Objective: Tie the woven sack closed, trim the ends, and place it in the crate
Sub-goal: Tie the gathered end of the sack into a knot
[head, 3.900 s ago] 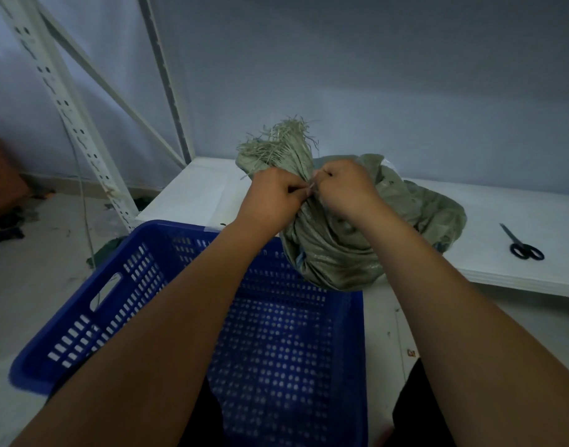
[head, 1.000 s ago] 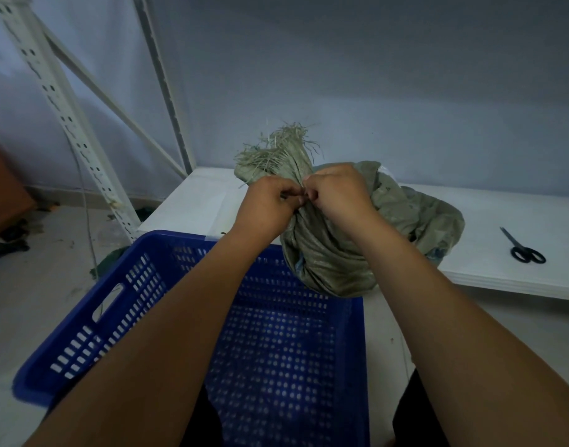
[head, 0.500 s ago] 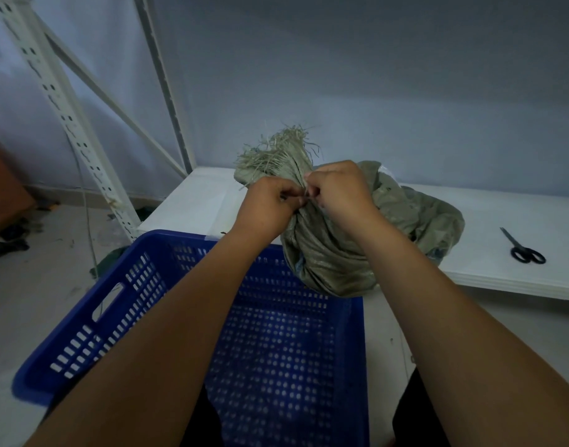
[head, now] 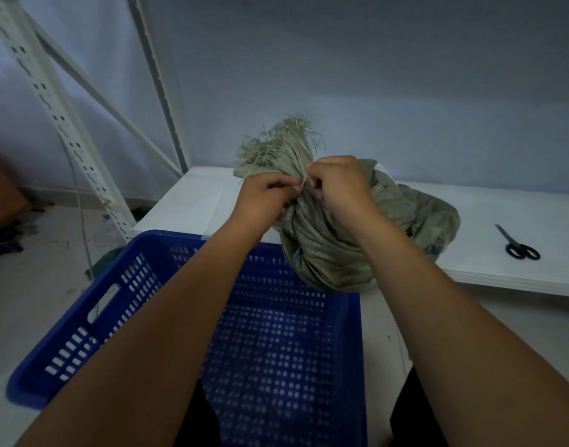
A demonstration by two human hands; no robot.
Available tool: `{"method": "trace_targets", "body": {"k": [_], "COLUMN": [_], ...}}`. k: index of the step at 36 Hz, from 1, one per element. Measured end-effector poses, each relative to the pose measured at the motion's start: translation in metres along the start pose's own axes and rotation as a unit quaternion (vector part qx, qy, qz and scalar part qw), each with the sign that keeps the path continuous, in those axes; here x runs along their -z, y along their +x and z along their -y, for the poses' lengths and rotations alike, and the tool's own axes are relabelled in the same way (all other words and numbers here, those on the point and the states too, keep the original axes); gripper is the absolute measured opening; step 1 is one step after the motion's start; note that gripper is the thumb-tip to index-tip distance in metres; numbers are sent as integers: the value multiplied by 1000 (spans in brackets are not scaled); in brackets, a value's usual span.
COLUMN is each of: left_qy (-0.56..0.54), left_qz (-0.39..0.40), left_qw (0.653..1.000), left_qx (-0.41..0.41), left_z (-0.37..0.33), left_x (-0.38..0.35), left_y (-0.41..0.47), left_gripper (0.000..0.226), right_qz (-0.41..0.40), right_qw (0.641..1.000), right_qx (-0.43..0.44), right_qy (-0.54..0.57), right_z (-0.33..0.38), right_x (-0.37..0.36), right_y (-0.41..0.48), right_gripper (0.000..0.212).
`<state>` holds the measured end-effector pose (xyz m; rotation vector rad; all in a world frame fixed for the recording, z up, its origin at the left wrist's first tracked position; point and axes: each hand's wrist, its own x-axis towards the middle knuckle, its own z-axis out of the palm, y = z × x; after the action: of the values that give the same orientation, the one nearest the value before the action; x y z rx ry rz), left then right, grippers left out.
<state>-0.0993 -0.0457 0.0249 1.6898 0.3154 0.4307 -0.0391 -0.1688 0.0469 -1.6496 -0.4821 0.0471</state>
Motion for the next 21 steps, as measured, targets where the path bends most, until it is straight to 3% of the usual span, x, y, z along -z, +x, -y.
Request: {"method": "trace_targets", "body": {"k": [1, 6, 10, 16, 21], "left_qy": [-6, 8, 43, -58, -115], "left_qz": [-8, 1, 45, 136, 116], "left_qw": [1000, 998, 991, 983, 984], "left_qx": [7, 59, 121, 107, 70], "left_z": [0, 2, -1, 2, -2], "left_x": [0, 2, 1, 3, 0], "left_y": [0, 1, 0, -3, -3], "left_gripper": [4, 25, 57, 45, 50], "right_qz": [7, 46, 69, 137, 130], "right_qw": [1000, 998, 993, 969, 960], "right_qx": [-2, -1, -11, -61, -98], "right_qy": [0, 40, 91, 194, 227], "right_z": [0, 4, 8, 12, 18], "right_x": [-1, -2, 1, 11, 15], "right_y": [0, -4, -6, -8, -10], "right_gripper": [39, 43, 43, 42, 45]}}
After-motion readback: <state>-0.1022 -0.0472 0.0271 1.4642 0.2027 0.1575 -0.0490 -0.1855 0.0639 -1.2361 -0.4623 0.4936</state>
